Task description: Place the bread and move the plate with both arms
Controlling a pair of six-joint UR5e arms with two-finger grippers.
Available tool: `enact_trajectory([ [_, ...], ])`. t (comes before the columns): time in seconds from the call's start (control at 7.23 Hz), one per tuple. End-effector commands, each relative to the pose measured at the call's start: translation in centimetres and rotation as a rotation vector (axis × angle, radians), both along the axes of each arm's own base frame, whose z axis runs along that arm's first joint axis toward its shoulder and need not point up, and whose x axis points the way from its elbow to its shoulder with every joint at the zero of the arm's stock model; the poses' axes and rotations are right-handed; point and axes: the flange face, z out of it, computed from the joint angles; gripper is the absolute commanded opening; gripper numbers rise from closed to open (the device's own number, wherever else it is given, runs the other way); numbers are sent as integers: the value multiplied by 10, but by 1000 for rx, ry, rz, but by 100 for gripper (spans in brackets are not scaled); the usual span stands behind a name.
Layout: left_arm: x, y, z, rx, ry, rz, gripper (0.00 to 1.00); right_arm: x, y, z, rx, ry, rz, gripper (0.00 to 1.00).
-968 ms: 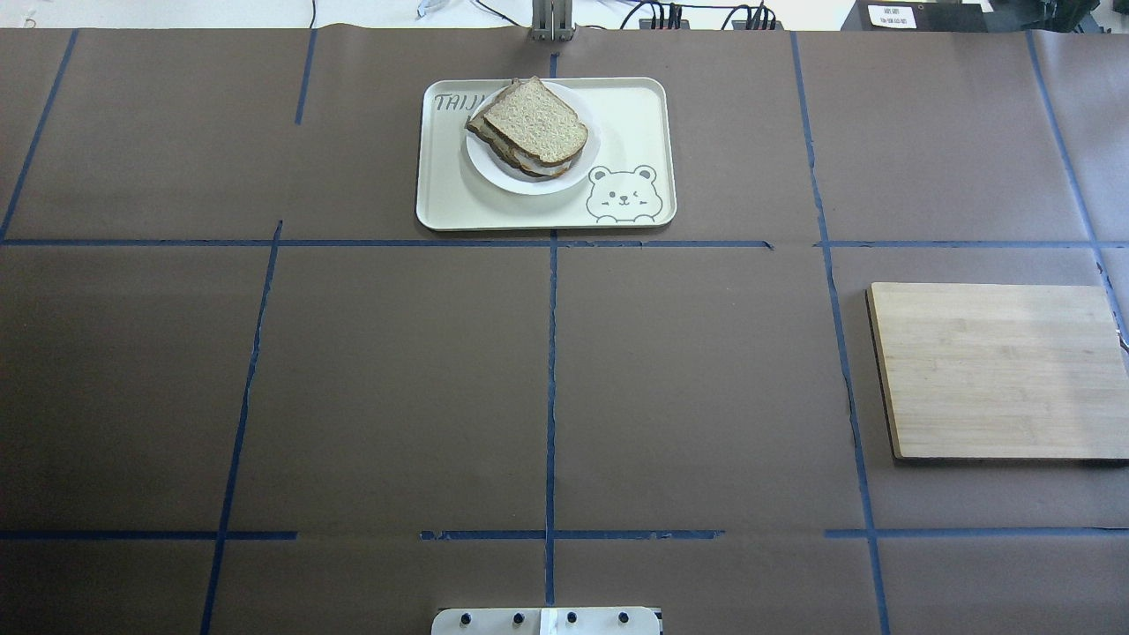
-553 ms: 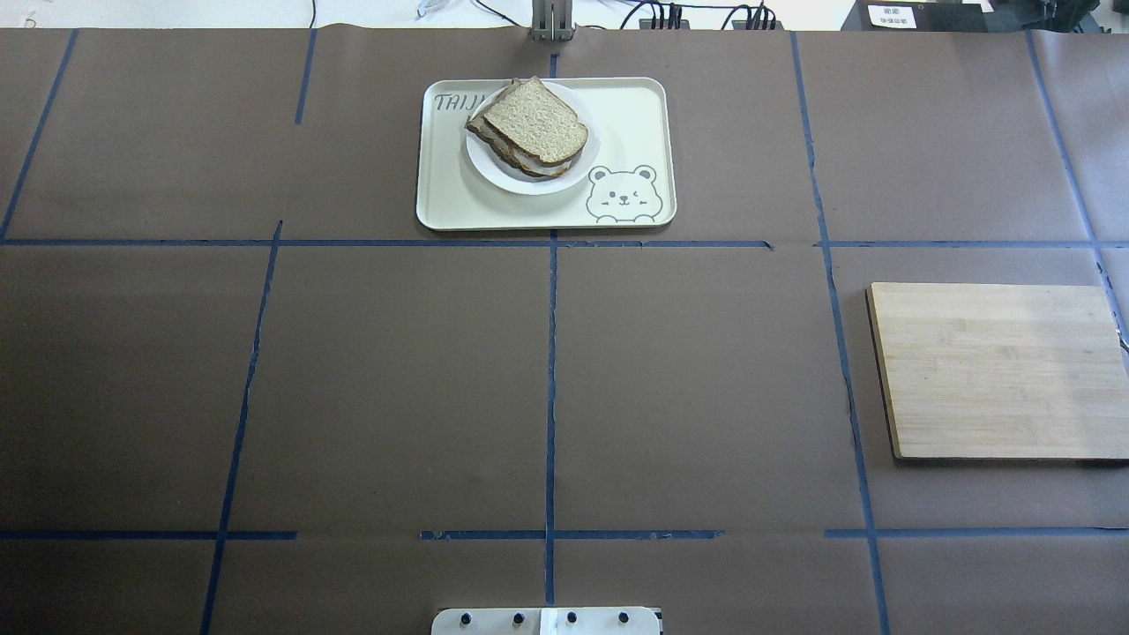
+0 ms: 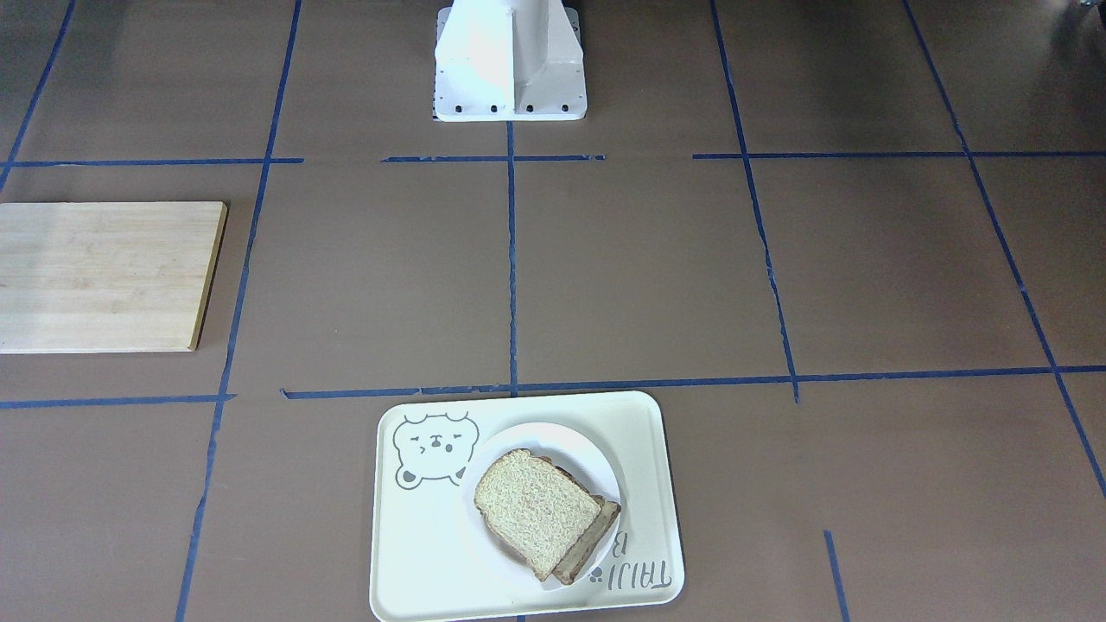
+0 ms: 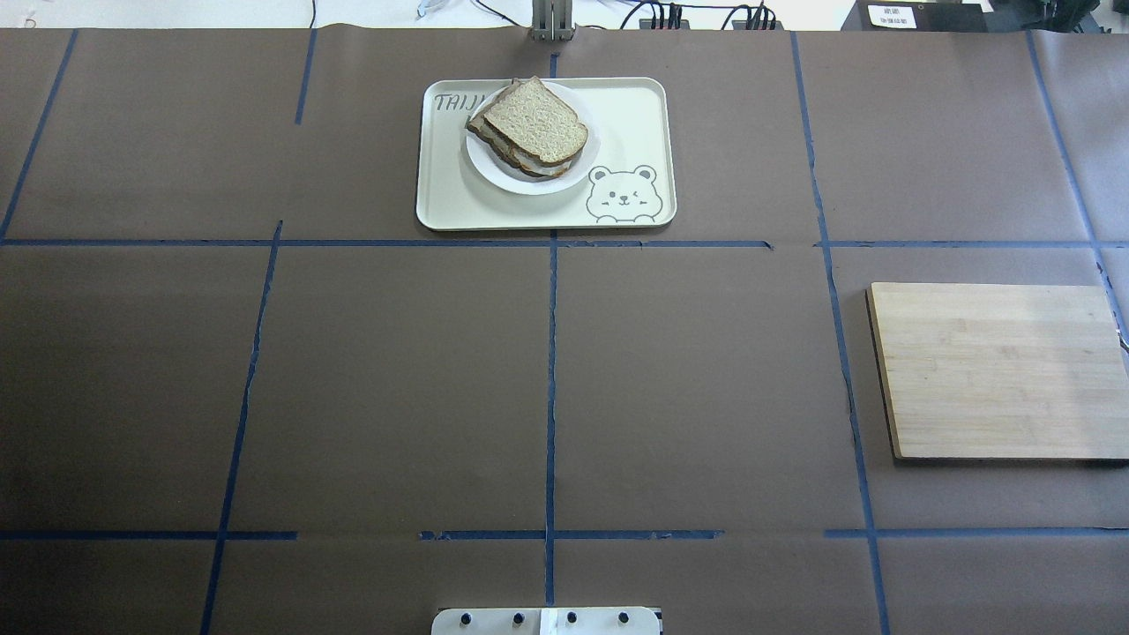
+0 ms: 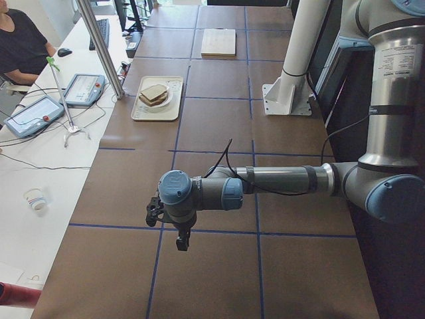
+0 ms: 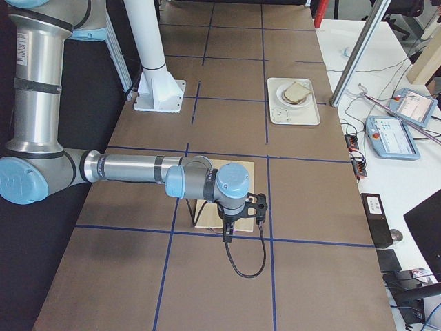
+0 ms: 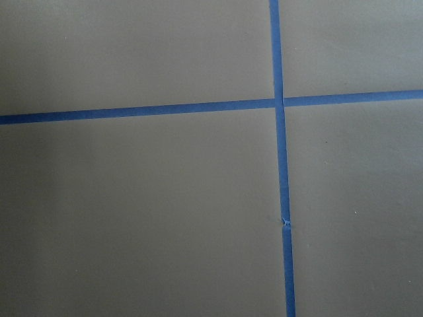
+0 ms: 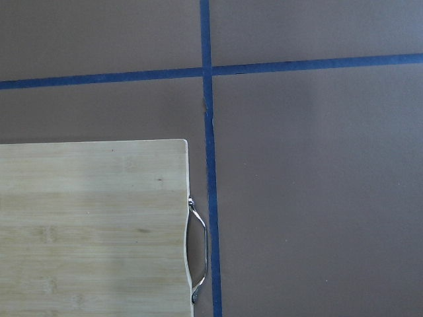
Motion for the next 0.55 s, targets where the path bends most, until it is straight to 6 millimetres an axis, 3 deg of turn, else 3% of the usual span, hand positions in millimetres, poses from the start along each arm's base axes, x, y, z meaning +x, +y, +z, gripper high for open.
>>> enact_trajectory([
  [0.0, 0, 2, -6, -19, 2, -2, 100, 1, 2, 2, -2, 6, 1, 100],
  [0.41, 0, 3, -5, -21, 2, -2, 100, 4, 5, 8, -1, 47, -4, 100],
])
